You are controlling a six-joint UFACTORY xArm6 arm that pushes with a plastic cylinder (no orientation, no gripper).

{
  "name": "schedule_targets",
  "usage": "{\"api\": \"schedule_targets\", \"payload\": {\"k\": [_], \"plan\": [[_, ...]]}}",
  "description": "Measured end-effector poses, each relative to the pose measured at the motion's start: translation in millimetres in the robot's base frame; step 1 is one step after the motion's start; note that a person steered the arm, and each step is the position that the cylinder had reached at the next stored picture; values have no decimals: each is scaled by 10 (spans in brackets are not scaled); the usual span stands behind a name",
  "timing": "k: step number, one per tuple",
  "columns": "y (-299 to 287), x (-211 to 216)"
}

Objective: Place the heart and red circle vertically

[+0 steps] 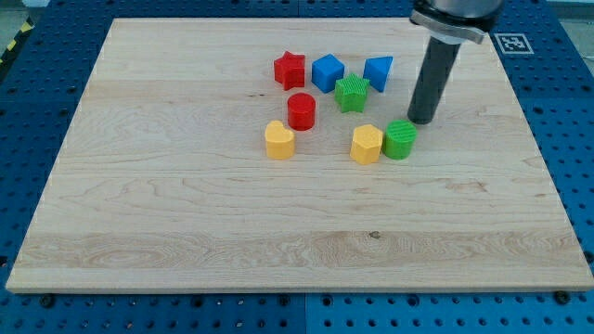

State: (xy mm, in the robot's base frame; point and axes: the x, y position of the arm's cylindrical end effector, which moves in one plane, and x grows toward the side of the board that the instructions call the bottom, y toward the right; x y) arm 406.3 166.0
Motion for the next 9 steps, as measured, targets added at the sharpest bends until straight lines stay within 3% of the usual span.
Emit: {"api": "schedule_targets", "payload": {"k": [2,3,4,5,6,8,9], "plan": [[159,-48],[555,20],[663,500],[199,950],[-665,1157],[-2554,912],[-2778,478]]}}
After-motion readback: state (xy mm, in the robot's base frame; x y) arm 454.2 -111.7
